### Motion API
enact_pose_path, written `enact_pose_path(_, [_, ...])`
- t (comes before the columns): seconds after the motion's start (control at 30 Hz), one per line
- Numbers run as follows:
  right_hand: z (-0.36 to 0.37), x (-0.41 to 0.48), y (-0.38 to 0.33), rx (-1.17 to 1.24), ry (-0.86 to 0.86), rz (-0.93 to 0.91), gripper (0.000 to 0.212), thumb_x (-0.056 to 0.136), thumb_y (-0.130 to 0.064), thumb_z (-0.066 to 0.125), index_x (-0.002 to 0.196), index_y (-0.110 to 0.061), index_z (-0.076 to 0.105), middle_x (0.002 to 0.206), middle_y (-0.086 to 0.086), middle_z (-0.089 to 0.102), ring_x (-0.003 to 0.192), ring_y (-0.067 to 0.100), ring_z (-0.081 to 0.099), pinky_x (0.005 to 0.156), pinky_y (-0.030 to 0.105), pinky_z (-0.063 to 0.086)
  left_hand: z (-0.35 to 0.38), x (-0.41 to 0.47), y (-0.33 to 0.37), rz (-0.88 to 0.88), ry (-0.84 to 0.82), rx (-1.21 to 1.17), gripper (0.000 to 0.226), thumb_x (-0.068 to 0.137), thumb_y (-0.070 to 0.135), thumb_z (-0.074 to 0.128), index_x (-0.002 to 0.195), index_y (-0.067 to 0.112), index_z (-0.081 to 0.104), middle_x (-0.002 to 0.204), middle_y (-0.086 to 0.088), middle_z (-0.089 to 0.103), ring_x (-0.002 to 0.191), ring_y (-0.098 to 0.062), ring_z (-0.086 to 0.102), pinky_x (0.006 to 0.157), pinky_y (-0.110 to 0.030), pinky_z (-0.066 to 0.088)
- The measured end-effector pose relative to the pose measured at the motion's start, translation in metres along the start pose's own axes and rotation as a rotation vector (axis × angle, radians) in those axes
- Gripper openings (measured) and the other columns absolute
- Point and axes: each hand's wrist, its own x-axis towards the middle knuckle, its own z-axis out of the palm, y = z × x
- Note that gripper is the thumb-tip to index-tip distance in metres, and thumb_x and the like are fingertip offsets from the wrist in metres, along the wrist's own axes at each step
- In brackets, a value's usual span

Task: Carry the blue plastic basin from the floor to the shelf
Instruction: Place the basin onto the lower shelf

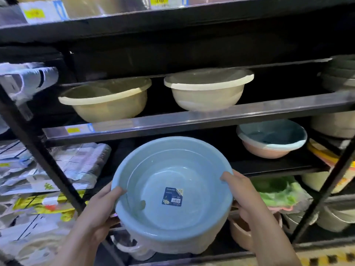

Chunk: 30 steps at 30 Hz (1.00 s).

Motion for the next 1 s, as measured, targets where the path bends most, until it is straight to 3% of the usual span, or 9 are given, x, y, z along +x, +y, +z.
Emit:
enact_pose_path(0.07, [-0.002,0.029,-0.002,-0.025,0.008,0.018,0.027,0.09,-0.016,0.054,0.104,-0.025,0.075,0.099,0.003,0.079,0.093,0.026,0.072,0.068,0.033,0.05,0.015,0.026,0.0,0.0,-0.003,0.013,0.029,0.09,0.016,0.062,0.11,0.027,0.08,0.096,-0.014,0.079,0.076,-0.032,0.065,0.066,-0.04,0.051])
enact_pose_path(0.17, [-0.002,0.065,-0.002,-0.014,0.028,0.022,0.026,0.089,-0.016,0.054,0.101,-0.024,0.076,0.093,0.003,0.079,0.08,0.023,0.07,0.061,0.029,0.048,0.033,0.057,0.0,-0.002,-0.003,-0.017,0.028,0.092,0.008,0.059,0.106,0.021,0.08,0.088,-0.019,0.076,0.062,-0.028,0.061,0.054,-0.032,0.047])
enact_pose_path(0.23, [0.001,0.089,0.0,0.009,0.031,0.031,0.027,0.088,-0.017,0.054,0.101,-0.025,0.076,0.09,0.003,0.079,0.074,0.022,0.069,0.054,0.025,0.047,0.042,0.079,-0.001,-0.005,-0.016,-0.046,0.029,0.092,0.008,0.059,0.106,0.022,0.081,0.096,-0.026,0.076,0.072,-0.032,0.063,0.062,-0.036,0.049])
enact_pose_path(0.3, [0.006,0.108,0.005,0.021,0.05,0.047,0.03,0.087,-0.017,0.055,0.107,-0.026,0.076,0.097,0.004,0.08,0.085,0.026,0.073,0.063,0.029,0.053,0.047,0.1,0.0,-0.003,-0.014,-0.044,0.03,0.092,0.008,0.059,0.107,0.023,0.081,0.097,-0.027,0.076,0.077,-0.032,0.063,0.07,-0.04,0.049])
enact_pose_path(0.43, [0.022,0.139,0.01,0.067,0.083,0.048,0.032,0.089,-0.011,0.055,0.11,-0.023,0.076,0.104,0.007,0.08,0.096,0.028,0.074,0.083,0.044,0.059,0.053,0.135,0.0,-0.016,-0.009,-0.002,0.034,0.091,0.008,0.056,0.106,0.026,0.08,0.077,-0.007,0.073,0.061,-0.023,0.061,0.064,-0.033,0.044])
enact_pose_path(0.63, [0.045,0.167,0.021,0.085,0.062,0.05,0.037,0.093,-0.005,0.052,0.116,-0.022,0.076,0.102,0.0,0.081,0.096,0.023,0.076,0.074,0.033,0.058,0.049,0.18,-0.012,-0.067,-0.005,0.018,0.036,0.089,0.008,0.055,0.104,0.028,0.08,0.086,-0.007,0.077,0.073,-0.026,0.063,0.073,-0.04,0.047])
enact_pose_path(0.77, [0.057,0.184,0.02,0.059,0.069,0.047,0.037,0.093,-0.008,0.051,0.115,-0.025,0.075,0.103,0.001,0.08,0.096,0.024,0.076,0.083,0.041,0.06,0.043,0.196,-0.017,-0.086,-0.007,-0.011,0.035,0.09,0.008,0.055,0.103,0.028,0.081,0.088,-0.008,0.078,0.073,-0.027,0.065,0.07,-0.04,0.049])
enact_pose_path(0.9, [0.067,0.2,0.017,0.036,0.093,0.047,0.027,0.095,-0.013,0.054,0.112,-0.02,0.074,0.104,0.004,0.08,0.097,0.025,0.076,0.078,0.036,0.058,0.045,0.214,-0.014,-0.066,0.0,-0.027,0.028,0.092,0.015,0.056,0.105,0.024,0.079,0.098,-0.011,0.081,0.078,-0.026,0.071,0.073,-0.042,0.054])
enact_pose_path(1.0, [0.069,0.206,0.014,0.009,0.052,0.055,0.026,0.096,-0.032,0.062,0.115,-0.016,0.07,0.11,0.009,0.078,0.101,0.028,0.075,0.092,0.046,0.056,0.043,0.229,-0.013,-0.063,0.005,-0.028,0.02,0.094,0.032,0.064,0.101,0.015,0.073,0.109,-0.022,0.076,0.08,-0.026,0.071,0.076,-0.04,0.053])
